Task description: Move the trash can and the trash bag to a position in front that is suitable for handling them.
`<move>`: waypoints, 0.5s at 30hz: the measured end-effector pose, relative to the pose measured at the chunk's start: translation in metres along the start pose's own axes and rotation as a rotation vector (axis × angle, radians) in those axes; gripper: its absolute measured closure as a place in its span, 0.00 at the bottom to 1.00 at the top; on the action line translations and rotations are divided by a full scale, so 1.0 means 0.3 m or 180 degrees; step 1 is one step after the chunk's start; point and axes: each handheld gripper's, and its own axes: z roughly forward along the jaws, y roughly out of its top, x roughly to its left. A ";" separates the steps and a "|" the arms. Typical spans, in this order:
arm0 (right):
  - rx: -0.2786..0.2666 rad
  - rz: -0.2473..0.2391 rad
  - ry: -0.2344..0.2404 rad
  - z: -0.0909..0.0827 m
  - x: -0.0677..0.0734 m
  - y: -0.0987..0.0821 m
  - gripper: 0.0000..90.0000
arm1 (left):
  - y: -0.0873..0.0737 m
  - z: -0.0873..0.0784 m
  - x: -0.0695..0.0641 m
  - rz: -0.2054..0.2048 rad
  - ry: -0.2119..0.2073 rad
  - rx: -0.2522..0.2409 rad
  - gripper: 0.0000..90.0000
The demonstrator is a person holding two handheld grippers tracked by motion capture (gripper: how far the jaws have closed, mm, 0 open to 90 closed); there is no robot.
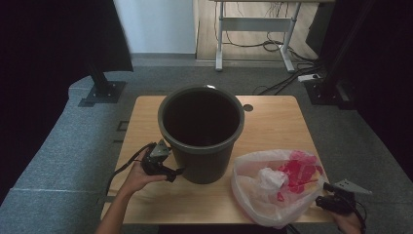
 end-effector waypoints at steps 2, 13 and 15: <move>-0.0001 -0.0003 0.0004 0.000 0.000 0.000 0.26 | 0.004 0.003 0.008 0.0014 -0.0029 0.0006 0.08; 0.0002 -0.0018 0.0020 0.000 0.000 0.000 0.26 | 0.029 0.025 0.011 0.0107 -0.0037 0.0067 0.09; 0.0002 -0.0020 0.0024 0.000 0.001 0.000 0.26 | 0.033 0.031 0.009 0.0105 -0.0041 0.0063 0.09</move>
